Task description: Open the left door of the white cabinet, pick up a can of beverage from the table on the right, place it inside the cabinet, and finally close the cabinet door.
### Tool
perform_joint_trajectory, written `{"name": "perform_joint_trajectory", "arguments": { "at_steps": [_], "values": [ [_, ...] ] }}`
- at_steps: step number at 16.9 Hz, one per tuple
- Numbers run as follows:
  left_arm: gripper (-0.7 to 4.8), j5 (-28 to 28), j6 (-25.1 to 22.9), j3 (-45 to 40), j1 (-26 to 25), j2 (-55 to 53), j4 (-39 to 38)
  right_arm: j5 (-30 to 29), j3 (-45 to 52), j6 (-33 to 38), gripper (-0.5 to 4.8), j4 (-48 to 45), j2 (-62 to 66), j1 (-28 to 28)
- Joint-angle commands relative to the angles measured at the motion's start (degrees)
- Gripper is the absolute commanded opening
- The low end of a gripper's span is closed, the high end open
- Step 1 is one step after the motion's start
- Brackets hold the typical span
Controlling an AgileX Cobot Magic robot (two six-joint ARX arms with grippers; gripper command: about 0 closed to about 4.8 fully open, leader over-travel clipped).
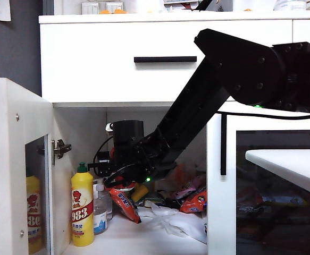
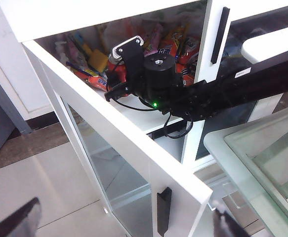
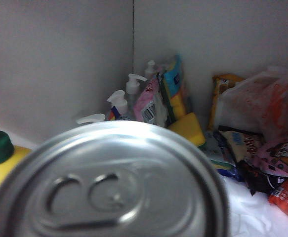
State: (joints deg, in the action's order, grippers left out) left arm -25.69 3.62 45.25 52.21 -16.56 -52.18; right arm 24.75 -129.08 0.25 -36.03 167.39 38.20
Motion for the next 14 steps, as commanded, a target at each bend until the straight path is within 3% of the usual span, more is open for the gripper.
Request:
{"name": "perform_joint_trajectory", "arguments": {
  "at_steps": [1,14],
  "values": [
    [4.79,-0.15,-0.17,0.11,-0.09,-0.02,0.35,0.22,-0.81,1.46,1.27,-3.23,-1.03,0.13],
    [4.79,-0.17,0.02,0.11,-0.09,-0.02,-0.09,0.17,-0.85,1.44,1.27,-2.97,-1.03,-1.07]
  ]
}}
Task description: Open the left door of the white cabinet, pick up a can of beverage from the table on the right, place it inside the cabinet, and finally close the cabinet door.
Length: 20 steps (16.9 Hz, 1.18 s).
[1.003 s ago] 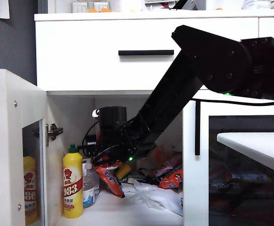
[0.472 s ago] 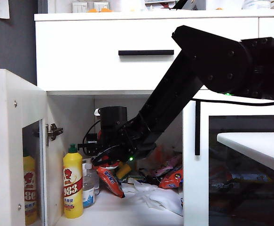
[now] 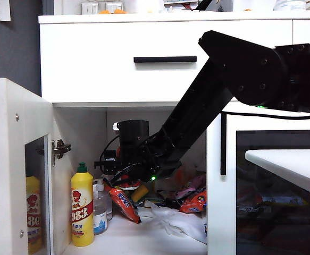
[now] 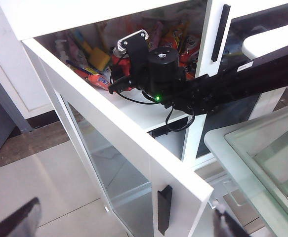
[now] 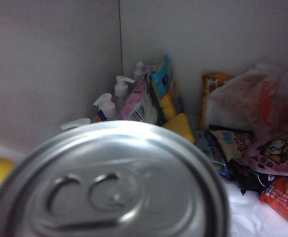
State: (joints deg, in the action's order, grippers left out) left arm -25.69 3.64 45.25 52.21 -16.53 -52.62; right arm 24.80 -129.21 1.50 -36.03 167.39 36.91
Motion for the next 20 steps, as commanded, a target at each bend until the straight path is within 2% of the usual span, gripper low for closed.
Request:
{"name": "perform_joint_trajectory", "arguments": {
  "at_steps": [1,2,3,4,5,6,14,17,20],
  "values": [
    [4.79,-0.17,0.02,0.11,-0.09,-0.04,0.35,0.15,-0.72,0.2,1.27,-2.97,-1.03,0.22],
    [4.79,-0.17,0.0,0.11,-0.09,-0.04,0.35,0.2,-0.72,0.2,1.28,-2.97,-1.03,0.22],
    [4.79,-0.17,0.0,0.11,-0.09,-0.04,0.33,0.94,-0.72,0.22,1.56,-2.97,-1.03,0.2],
    [4.79,-0.17,0.02,0.11,-0.09,-0.02,-0.04,1.25,-0.79,0.22,2.83,-3.02,-1.03,0.2],
    [4.79,-0.17,0.02,0.11,-0.09,-0.02,-0.24,1.27,-0.81,0.2,4.47,-3.02,-1.03,0.22],
    [4.79,-0.17,0.02,0.11,-0.09,0.0,-0.28,1.25,-0.81,0.2,4.7,-3.04,-1.03,0.24],
    [4.79,-0.24,0.46,0.11,-0.09,0.66,-0.44,1.11,-0.85,0.59,4.79,-4.02,-1.09,0.94],
    [4.79,-0.22,0.46,0.11,-0.09,0.66,-0.44,1.2,-0.96,3.19,4.79,-3.87,-1.81,2.29],
    [4.79,-0.2,1.29,0.15,-0.09,0.68,-0.46,2.34,-0.96,3.43,4.79,3.3,-3.69,3.58]
  ]
}}
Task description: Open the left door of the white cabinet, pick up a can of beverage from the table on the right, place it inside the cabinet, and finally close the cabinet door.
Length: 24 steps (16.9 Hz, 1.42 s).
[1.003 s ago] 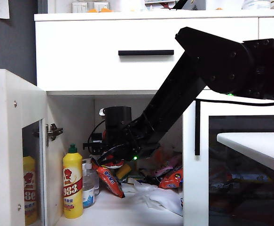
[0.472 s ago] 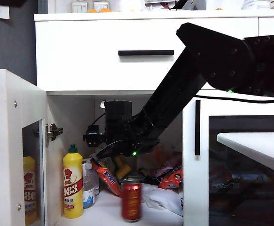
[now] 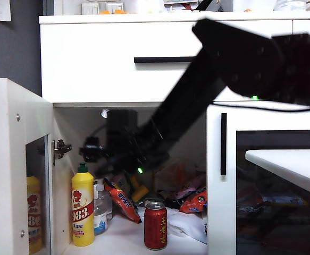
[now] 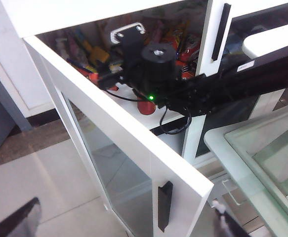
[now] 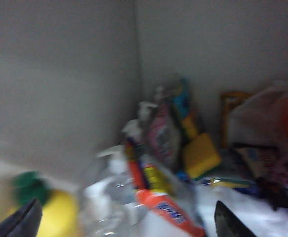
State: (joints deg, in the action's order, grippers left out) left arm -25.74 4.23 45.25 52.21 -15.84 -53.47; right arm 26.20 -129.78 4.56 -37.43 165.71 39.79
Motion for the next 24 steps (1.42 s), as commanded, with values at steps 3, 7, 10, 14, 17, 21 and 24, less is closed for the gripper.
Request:
{"name": "perform_joint_trajectory", "arguments": {
  "at_steps": [3,7,10,14,17,21,24],
  "values": [
    [4.79,-0.17,0.7,0.13,-0.09,-0.02,0.37,0.68,-0.42,0.37,4.79,18.51,-5.35,0.74],
    [4.79,-0.15,0.7,0.13,-0.09,-0.04,0.42,-0.44,-0.42,1.22,4.79,40.41,-11.19,1.55],
    [4.79,-0.17,0.74,0.13,-0.09,-0.04,0.55,-2.6,-0.42,1.31,4.79,51.52,-13.42,4.13],
    [4.79,0.04,0.76,0.15,-0.09,-0.04,0.85,-3.91,-0.42,4.52,4.79,76.81,-15.69,6.6],
    [4.79,0.98,0.79,0.15,-0.07,-0.04,1.66,-2.1,-0.42,7.28,4.79,93.96,-15.74,6.51],
    [4.79,4.15,0.7,0.15,-0.07,-0.04,1.88,-0.31,-0.42,7.28,4.79,108.85,-20.57,5.7],
    [4.79,7.26,0.7,0.15,-0.07,-0.04,3.63,-0.31,-0.44,7.26,4.79,109.63,-31.19,6.36]
  ]
}}
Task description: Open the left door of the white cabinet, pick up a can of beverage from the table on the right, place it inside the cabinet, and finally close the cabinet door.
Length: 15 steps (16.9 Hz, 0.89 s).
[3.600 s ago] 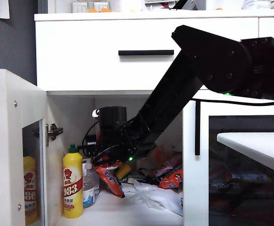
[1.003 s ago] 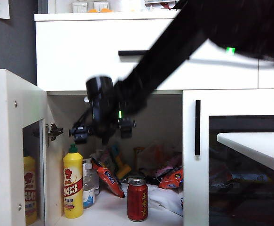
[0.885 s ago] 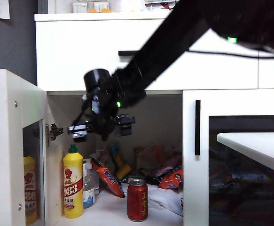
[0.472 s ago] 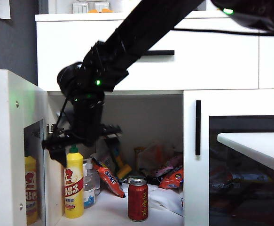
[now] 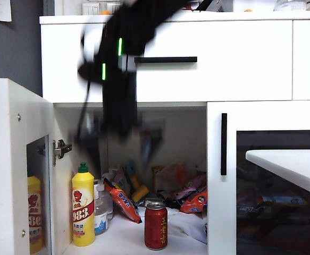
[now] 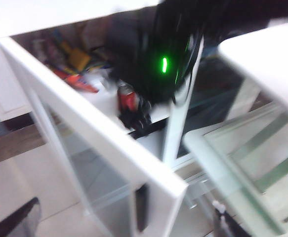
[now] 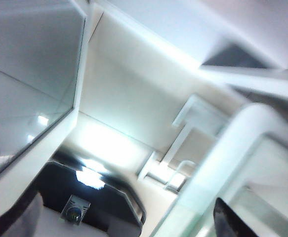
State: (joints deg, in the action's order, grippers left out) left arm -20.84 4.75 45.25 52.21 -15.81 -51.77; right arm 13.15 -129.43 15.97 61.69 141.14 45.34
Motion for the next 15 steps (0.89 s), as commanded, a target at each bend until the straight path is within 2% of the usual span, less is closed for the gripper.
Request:
{"name": "perform_joint_trajectory", "arguments": {
  "at_steps": [1,5,9,12,15],
  "values": [
    [4.79,3.23,0.15,0.15,-0.07,-0.07,2.21,12.61,-0.79,-4.2,4.79,10.51,-11.69,1.05],
    [4.79,5.66,-2.49,0.13,-0.07,-0.09,5.42,11.39,-0.79,-5.55,4.79,12.68,-31.21,1.66],
    [4.79,5.73,-2.6,0.11,-0.07,-0.2,6.78,10.71,-0.7,-6.16,4.79,17.77,-46.16,1.66],
    [4.79,8.15,-0.02,0.09,-0.07,-0.22,7.15,2.51,-0.7,-6.99,4.79,17.73,-59.87,1.66],
    [4.79,8.02,0.17,-0.04,-0.07,-0.24,7.72,-0.59,-0.66,-7.28,4.79,17.75,-69.35,1.66]
  ]
}}
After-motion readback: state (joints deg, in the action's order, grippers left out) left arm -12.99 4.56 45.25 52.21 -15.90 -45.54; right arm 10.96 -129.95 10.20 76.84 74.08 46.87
